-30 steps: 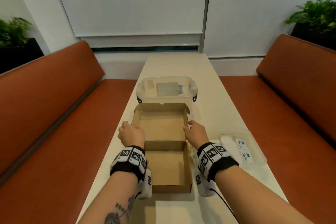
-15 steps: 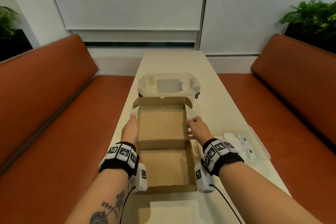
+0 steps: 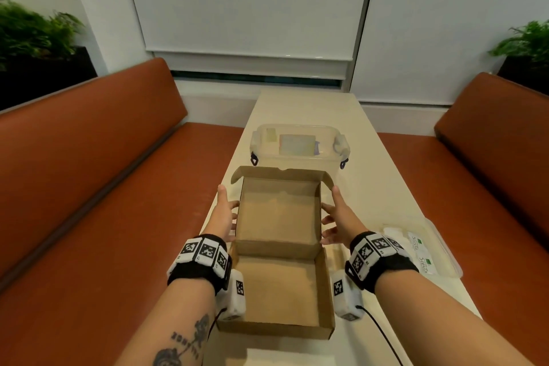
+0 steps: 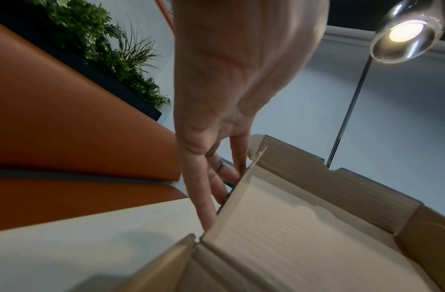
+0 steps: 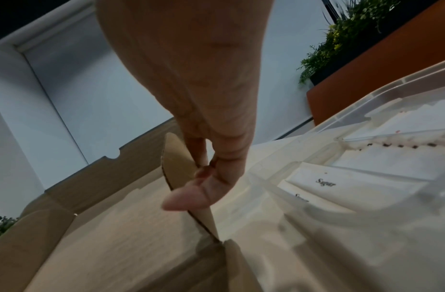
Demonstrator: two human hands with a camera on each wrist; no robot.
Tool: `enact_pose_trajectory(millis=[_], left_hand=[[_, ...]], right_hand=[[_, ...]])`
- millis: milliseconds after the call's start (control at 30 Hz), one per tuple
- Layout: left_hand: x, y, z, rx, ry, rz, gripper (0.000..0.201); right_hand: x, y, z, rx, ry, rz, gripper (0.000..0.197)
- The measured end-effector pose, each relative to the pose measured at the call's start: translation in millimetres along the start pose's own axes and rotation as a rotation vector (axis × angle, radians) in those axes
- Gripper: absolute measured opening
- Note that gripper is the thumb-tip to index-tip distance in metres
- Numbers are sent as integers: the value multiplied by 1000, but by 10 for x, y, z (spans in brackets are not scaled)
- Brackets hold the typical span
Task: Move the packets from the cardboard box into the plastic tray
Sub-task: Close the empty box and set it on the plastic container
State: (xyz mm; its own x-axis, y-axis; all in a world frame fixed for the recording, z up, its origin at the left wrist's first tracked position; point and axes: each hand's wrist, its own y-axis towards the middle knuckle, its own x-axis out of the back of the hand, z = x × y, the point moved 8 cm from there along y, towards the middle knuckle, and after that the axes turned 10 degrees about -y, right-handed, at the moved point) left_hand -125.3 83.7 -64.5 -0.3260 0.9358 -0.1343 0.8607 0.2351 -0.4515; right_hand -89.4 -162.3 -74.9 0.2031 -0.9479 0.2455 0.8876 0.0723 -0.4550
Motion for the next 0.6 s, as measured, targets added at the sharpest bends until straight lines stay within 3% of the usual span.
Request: enact_pose_trajectory(millis=[300,433,500,600], left_hand=[[107,74,-92,-95,-87,-29,83],[117,96,4,-56,-364,32,93],[83,82,43,-34,-451,89,96],[64,21,88,-60,-352,185,88]], right_hand=[[58,43,102,31,107,-20,77],[64,63,82,40,212,9,78],[39,45,67,38,270,35,71],[27,-14,28,61,295,58,48]])
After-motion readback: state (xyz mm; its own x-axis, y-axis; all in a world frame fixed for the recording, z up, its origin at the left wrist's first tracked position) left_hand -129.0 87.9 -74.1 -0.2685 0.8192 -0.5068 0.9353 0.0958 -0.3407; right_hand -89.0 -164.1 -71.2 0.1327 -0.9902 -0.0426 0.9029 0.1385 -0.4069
